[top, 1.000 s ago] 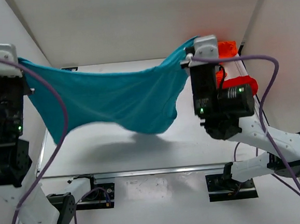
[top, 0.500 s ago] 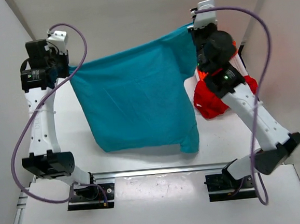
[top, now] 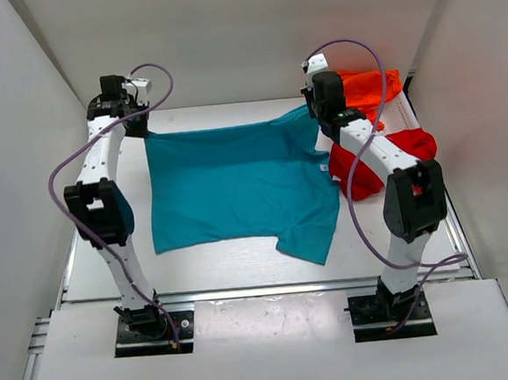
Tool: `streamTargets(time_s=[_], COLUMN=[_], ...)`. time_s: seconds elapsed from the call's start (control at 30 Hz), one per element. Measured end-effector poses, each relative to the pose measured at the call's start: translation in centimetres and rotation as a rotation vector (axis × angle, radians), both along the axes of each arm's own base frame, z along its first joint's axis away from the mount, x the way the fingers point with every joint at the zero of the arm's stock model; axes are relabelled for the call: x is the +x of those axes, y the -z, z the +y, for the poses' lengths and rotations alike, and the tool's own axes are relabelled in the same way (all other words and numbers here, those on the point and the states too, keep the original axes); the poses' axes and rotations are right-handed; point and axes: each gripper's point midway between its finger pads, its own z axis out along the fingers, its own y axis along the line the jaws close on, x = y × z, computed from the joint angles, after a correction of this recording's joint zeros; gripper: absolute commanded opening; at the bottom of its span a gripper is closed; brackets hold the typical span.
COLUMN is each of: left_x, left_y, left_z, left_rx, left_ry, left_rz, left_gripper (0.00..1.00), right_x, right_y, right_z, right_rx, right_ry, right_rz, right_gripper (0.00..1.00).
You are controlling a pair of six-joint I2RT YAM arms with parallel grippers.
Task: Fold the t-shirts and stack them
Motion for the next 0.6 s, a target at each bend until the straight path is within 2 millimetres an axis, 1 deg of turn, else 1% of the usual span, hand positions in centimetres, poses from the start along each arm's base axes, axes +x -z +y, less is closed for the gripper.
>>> streamTargets(time_s=[0.07,0.13,0.2,0.37,0.4,0.47,0.5,0.57,0.6], left_x=[1.3,2.4,3.3,3.6,3.2,2.5,1.5,-0.2,-1.3], left_y=[1.8,2.6,3.1,3.6,4.1,5.0,6.3,8.2,9.3], left_z=[0.4,0.7,0.9,1.6,1.9,2.2,2.3,2.4,2.5], left_rx=[0.011,0.021,0.036,0.072,0.086,0.098,0.110,0.122,0.130], left_ry=[-0.009,-0.015,-0.019,-0.025,-0.026,-0.025,-0.020,-0.008,0.000], left_rz=[0.021,0.026,0.018,0.018,0.025,0.046,0.076,0.130,0.159], left_gripper=[0.00,0.00,0.00,0.00,0.00,0.00,0.00,0.00,0.00], right_x=[1.2,2.5,3.3,3.0,2.6,0.8,-0.6,-3.8,-4.7], right_y=[0.9,1.2,1.4,2.1,2.7,4.5,5.8,8.6,9.5], right_z=[0.4,0.6,0.7,1.4,1.5,1.8,1.9,1.9,1.9], right_rx=[0.028,0.050,0.074,0.116,0.117,0.124,0.122,0.120,0.122], right_ry=[-0.003,-0.002,-0.002,-0.028,-0.031,-0.047,-0.055,-0.066,-0.066], right_rz=[0.012,0.010,0.008,0.021,0.033,0.079,0.113,0.202,0.231], right_gripper=[0.00,0.00,0.00,0.01,0.00,0.00,0.00,0.00,0.00])
